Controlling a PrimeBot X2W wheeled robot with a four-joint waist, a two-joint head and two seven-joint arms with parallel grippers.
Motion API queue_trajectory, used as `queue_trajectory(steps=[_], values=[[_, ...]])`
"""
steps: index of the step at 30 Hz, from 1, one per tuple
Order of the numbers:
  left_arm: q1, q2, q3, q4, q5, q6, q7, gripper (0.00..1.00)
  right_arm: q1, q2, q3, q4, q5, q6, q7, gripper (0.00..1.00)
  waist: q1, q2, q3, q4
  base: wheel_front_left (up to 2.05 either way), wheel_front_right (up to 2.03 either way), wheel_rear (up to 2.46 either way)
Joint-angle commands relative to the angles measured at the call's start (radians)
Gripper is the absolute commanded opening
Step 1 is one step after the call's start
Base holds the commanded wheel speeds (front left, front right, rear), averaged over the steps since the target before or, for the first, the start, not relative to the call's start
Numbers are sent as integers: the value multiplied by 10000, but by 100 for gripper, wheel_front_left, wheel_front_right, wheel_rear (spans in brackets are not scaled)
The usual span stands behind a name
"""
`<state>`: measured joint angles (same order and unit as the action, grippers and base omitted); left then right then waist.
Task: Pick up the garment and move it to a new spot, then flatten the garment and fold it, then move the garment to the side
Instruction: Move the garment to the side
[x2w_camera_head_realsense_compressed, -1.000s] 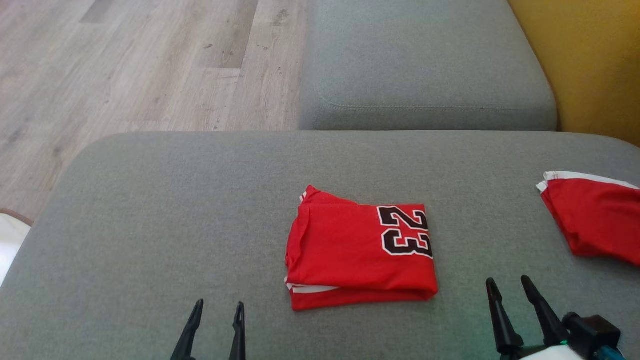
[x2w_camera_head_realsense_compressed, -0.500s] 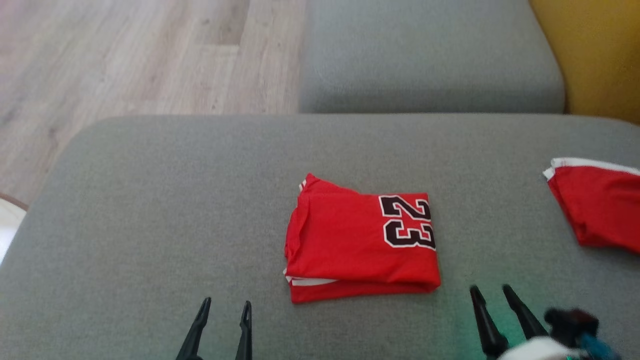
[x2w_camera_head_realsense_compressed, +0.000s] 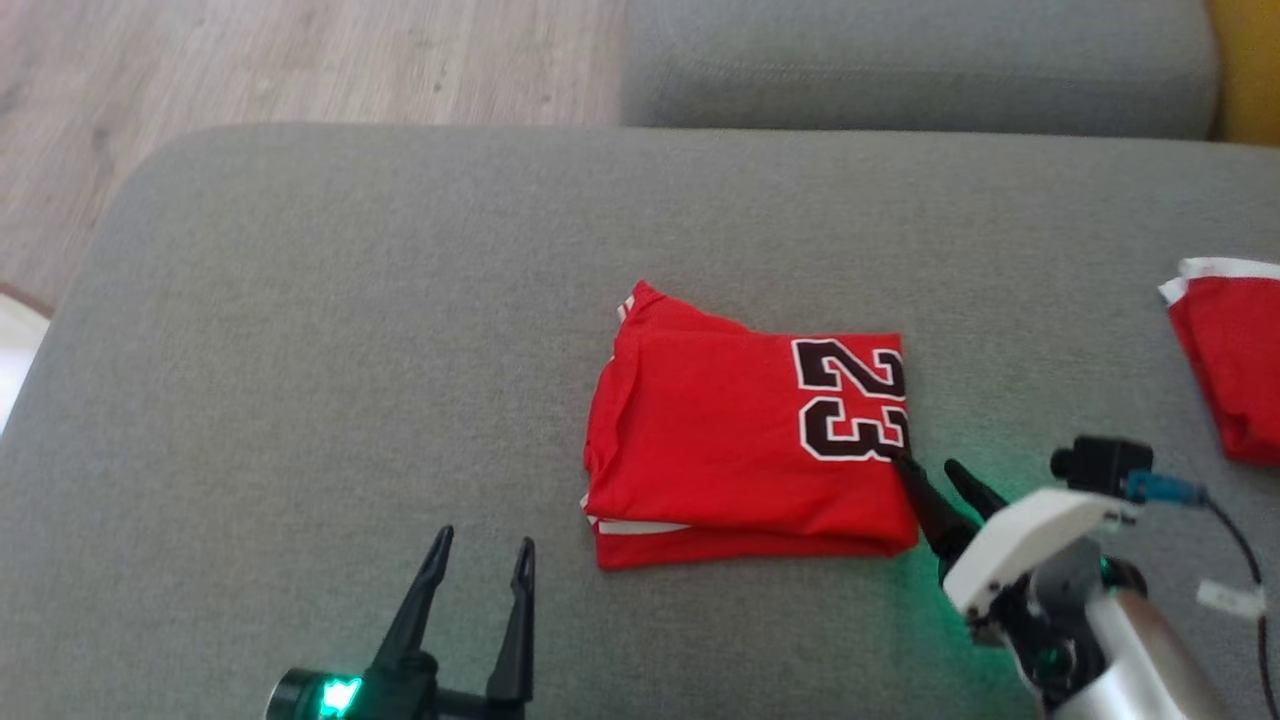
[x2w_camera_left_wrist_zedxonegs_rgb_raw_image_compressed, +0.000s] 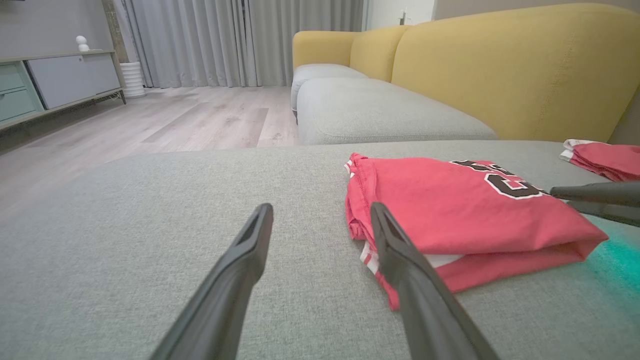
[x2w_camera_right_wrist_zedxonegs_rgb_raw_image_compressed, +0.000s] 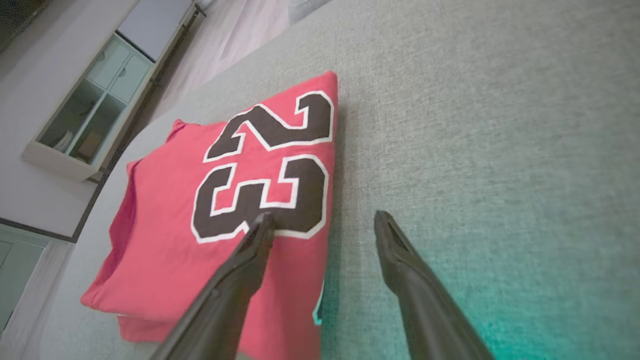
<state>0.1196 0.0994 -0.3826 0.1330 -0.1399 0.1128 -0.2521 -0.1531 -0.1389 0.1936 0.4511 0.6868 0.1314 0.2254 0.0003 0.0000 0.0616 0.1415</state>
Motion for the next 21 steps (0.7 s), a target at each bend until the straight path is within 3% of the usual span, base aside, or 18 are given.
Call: queue_trajectory(steps=[1, 7, 8, 9, 10, 15, 21], values=[[-428, -137, 256, -189, 172, -93, -97, 100, -656, -109, 95, -37, 107, -7, 267, 100, -3, 0, 169, 130, 0, 0, 0], [-754, -150, -51, -257, 732, -123, -97, 100, -1230, 94, 6, 816, 155, -7, 754, 100, -3, 0, 347, 352, 0, 0, 0], [-783, -159, -69, -268, 758, -122, -97, 100, -1280, 146, 39, 910, 171, -7, 781, 75, -3, 0, 363, 371, 0, 0, 0], [-806, -168, -84, -276, 777, -121, -97, 100, -1321, 179, 93, 985, 165, -7, 798, 22, -3, 0, 378, 389, 0, 0, 0], [-826, -176, -93, -283, 792, -119, -97, 100, -1353, 197, 134, 1035, 156, -7, 782, 0, -3, 0, 398, 405, 0, 0, 0], [-868, -216, -22, -360, 781, -40, -97, 100, -1562, -105, 49, 900, 16, -7, 364, 0, -3, 0, 618, 308, 0, 0, 0], [-997, -286, 119, -570, 694, 63, -97, 100, -1903, -1461, -349, 73, -447, -7, 414, 0, -3, 0, 1183, -189, 0, 0, 0]])
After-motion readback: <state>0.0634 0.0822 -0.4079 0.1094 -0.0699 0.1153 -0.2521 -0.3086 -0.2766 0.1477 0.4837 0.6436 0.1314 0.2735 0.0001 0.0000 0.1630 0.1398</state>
